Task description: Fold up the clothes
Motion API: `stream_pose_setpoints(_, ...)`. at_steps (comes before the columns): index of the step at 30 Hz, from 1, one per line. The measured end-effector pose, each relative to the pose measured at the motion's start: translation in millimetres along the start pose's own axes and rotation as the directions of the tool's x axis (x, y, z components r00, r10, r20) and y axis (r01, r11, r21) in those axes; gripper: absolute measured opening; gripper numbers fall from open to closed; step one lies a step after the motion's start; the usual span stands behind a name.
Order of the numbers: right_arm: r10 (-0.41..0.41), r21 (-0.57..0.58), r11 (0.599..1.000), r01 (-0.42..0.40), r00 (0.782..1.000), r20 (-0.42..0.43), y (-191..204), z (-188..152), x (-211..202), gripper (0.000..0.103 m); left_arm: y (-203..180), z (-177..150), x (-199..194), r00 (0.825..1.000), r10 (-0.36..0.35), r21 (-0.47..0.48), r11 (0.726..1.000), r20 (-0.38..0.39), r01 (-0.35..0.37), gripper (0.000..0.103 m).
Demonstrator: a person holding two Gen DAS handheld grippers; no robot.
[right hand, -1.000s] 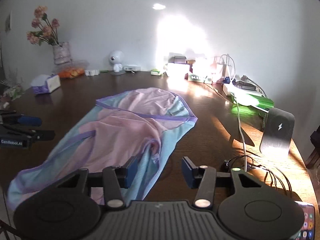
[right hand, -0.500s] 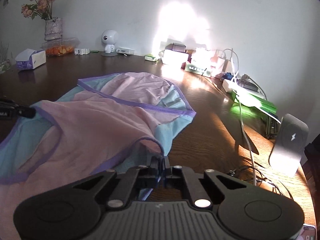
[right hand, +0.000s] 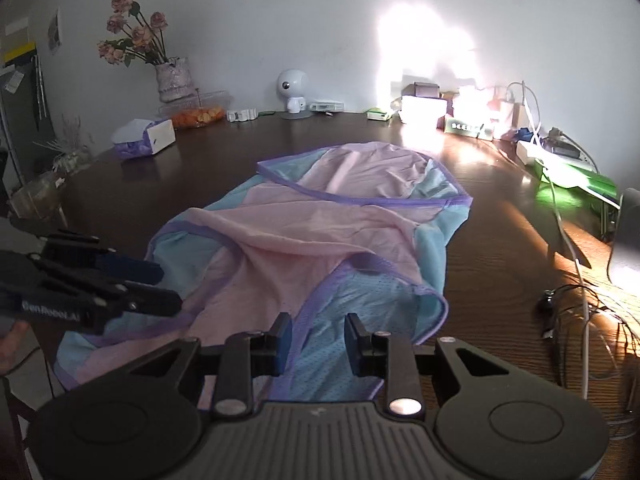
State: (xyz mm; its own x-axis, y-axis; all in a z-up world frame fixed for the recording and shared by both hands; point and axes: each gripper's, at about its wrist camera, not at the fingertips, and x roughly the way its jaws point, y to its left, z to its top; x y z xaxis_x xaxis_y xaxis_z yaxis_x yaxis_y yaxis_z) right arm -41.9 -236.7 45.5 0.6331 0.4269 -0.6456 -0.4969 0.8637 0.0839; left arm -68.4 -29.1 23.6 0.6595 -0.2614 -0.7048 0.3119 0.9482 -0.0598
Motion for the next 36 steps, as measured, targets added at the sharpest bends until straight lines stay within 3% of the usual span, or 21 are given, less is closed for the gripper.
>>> stream_pose_setpoints(2,0.007,-0.010,1.000,-0.007,1.000,-0.026,3,-2,7,0.026,3,-3,0,1.000,0.013,0.006,1.000,-0.007,-0.013,0.017)
stream_pose_setpoints(5,-0.009,-0.032,0.999,0.008,1.000,-0.027,3,-7,0,0.023,22,-5,-6,0.999,0.035,-0.028,0.999,0.001,-0.035,0.017)
stream_pose_setpoints(6,-0.016,-0.025,1.000,0.016,1.000,-0.008,1,-5,-5,0.023,30,0,-8,0.998,0.065,-0.042,0.997,0.021,-0.064,0.020)
stream_pose_setpoints(9,-0.053,-0.002,0.999,0.054,0.995,0.084,-11,14,-15,0.026,44,17,-2,0.986,0.134,-0.038,0.991,0.096,-0.131,0.049)
stream_pose_setpoints(11,-0.055,-0.023,0.998,0.058,0.994,0.098,-16,31,0,0.027,49,32,13,0.978,0.183,-0.013,0.983,0.098,-0.182,0.051)
stream_pose_setpoints(13,-0.048,-0.027,0.998,0.050,0.997,0.059,-24,40,25,0.026,52,39,28,0.973,0.220,0.028,0.975,0.072,-0.222,0.051)
stream_pose_setpoints(14,-0.045,-0.021,0.999,0.045,0.998,0.036,-27,43,38,0.026,53,41,34,0.971,0.231,0.056,0.971,0.057,-0.234,0.045)
stream_pose_setpoints(15,-0.031,-0.011,0.999,0.031,0.999,0.007,-30,42,46,0.015,56,39,36,0.976,0.212,0.054,0.975,0.048,-0.215,0.016)
stream_pose_setpoints(16,-0.017,0.000,1.000,0.017,1.000,-0.023,-32,40,53,0.002,58,37,38,0.980,0.193,0.052,0.979,0.039,-0.195,0.006)
stream_pose_setpoints(20,0.002,-0.020,1.000,-0.002,1.000,-0.025,-29,28,39,0.002,68,42,34,0.983,0.180,-0.002,0.984,0.040,-0.180,0.005)
stream_pose_setpoints(23,0.012,-0.006,1.000,-0.012,0.999,-0.045,-31,22,33,0.007,77,58,36,0.979,0.194,-0.046,0.980,0.055,-0.191,0.016)
stream_pose_setpoints(25,-0.003,0.021,1.000,0.003,1.000,-0.007,-38,35,25,0.015,83,69,37,0.977,0.203,-0.076,0.977,0.065,-0.198,0.060)
stream_pose_setpoints(26,-0.011,0.036,0.999,0.010,1.000,0.013,-42,41,21,0.021,85,75,38,0.976,0.208,-0.091,0.975,0.070,-0.201,0.065)
stream_pose_setpoints(27,-0.019,0.050,0.999,0.018,0.999,0.033,-45,48,17,0.037,88,80,39,0.974,0.213,-0.106,0.973,0.075,-0.204,0.065)
stream_pose_setpoints(28,-0.028,0.065,0.998,0.025,0.998,0.053,-49,55,14,0.046,91,85,39,0.973,0.218,-0.121,0.971,0.080,-0.207,0.065)
stream_pose_setpoints(30,-0.085,0.113,0.991,0.077,0.994,0.065,-63,74,19,0.045,97,97,52,0.970,0.233,-0.142,0.965,0.075,-0.221,0.065)
stream_pose_setpoints(35,-0.111,0.282,0.951,0.128,0.991,-0.077,-109,103,86,0.043,113,129,109,0.959,0.281,-0.174,0.946,0.029,-0.272,0.061)
stream_pose_setpoints(36,-0.115,0.292,0.946,0.140,0.988,-0.102,-112,102,95,0.039,116,136,121,0.957,0.291,-0.180,0.942,0.019,-0.283,0.053)
